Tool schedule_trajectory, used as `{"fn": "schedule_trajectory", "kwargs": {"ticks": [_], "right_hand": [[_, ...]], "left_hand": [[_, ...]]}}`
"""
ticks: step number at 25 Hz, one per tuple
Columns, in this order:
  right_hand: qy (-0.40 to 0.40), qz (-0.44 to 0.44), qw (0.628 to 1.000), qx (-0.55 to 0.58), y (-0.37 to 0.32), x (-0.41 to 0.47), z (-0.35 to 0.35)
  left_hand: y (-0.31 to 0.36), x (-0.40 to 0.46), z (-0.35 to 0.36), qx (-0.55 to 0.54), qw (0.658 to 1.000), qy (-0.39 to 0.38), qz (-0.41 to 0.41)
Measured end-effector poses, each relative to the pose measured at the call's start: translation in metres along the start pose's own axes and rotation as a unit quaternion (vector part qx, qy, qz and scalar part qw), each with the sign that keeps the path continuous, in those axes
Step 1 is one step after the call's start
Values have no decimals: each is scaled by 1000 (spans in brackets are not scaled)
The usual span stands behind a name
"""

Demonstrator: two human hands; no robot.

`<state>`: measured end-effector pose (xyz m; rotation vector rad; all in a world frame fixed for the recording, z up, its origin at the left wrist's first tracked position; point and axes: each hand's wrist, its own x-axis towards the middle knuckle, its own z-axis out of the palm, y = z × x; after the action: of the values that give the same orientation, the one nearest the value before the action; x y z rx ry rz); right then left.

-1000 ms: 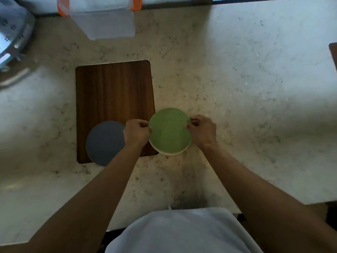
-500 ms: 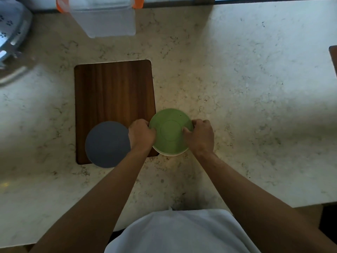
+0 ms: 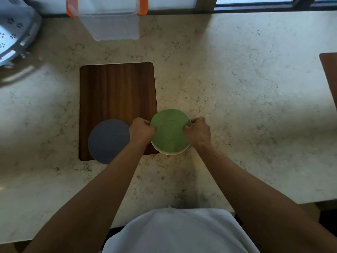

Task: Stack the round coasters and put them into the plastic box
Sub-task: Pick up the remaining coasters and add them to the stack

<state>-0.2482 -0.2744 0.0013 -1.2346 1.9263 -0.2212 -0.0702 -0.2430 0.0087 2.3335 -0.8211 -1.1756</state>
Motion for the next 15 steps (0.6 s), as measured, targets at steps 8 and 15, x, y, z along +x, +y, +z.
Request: {"fn": "schedule_trajectory", "kwargs": {"ticks": [8, 15], "right_hand": [[-19, -68, 997, 44, -21, -32, 26], [-53, -119, 991, -10, -69, -60, 92]], "left_hand": [[-45, -10, -56, -107, 993, 33, -40], [-100, -11, -129, -193, 975, 79, -73]]}}
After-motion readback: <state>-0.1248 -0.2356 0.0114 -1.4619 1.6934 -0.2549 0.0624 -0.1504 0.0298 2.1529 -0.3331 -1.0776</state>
